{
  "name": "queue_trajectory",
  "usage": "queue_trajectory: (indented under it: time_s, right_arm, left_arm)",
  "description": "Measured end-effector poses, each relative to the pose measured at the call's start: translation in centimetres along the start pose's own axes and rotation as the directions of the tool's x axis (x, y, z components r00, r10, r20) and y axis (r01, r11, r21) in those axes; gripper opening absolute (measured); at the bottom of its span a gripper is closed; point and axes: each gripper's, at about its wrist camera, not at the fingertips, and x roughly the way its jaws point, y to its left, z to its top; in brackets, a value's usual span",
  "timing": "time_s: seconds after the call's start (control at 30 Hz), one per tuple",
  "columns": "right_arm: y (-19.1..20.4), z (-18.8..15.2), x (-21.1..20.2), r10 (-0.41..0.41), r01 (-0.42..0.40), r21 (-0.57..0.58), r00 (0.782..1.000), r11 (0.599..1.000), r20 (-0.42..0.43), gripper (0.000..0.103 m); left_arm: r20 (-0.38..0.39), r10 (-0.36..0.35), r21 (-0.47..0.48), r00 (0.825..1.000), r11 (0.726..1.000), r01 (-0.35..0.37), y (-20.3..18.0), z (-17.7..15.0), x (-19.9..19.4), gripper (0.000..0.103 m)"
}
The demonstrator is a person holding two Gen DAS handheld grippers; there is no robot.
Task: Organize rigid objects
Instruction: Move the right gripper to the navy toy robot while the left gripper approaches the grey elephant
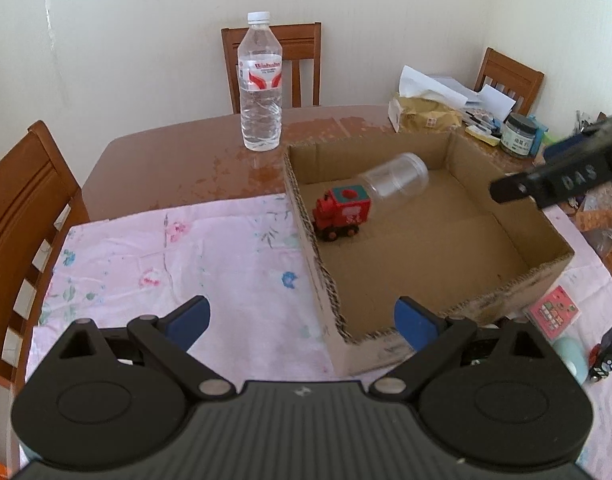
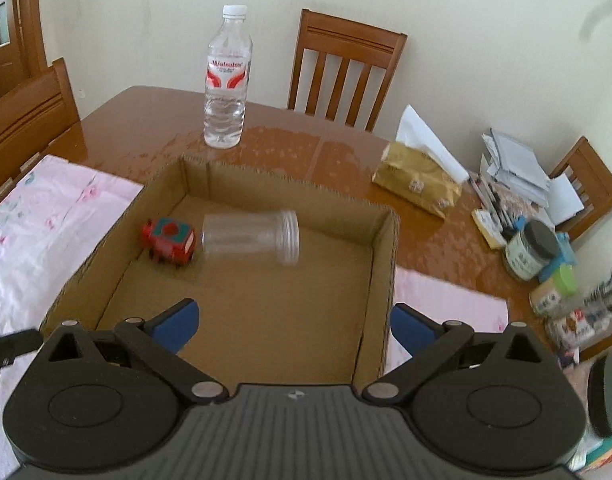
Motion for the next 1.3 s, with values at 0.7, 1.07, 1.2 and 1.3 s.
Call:
queue_trajectory:
  time_s: [0.7, 1.07, 1.2, 1.3]
  right_arm:
    - [-9.5, -18.1, -4.1, 0.008, 0.0, 0.092, 0.997, 0.996, -0.079, 0.103]
    - [-11.4, -22.5, -5.6, 0.012, 0.002, 0.127, 0.994, 0.992, -0.11, 0.103]
    - [-11.2, -23.7, -5.5, -0.002, 0.02, 0.128, 0.99, 0.992, -0.142, 0.103]
    - [-11.3, -23.5, -6.3, 0.015, 0.005, 0.173, 0.994, 0.985, -0.111, 0.103]
  left_arm:
    - [-0.069, 0.191, -0.055, 0.979, 0.979, -0.195, -10.7, -4.7, -4.1, 0.098]
    - [-0.117, 0.194, -0.046, 0.974, 0.979, -0.201, -13.1, -6.7, -4.0, 0.098]
    - [-0.121, 0.182, -0.032, 0.976, 0.982, -0.187, -13.2, -6.9, -3.6, 0.098]
    - [-0.128, 0.17, -0.035, 0.977, 0.984, -0.175, -12.8, -7.0, -3.0, 0.098]
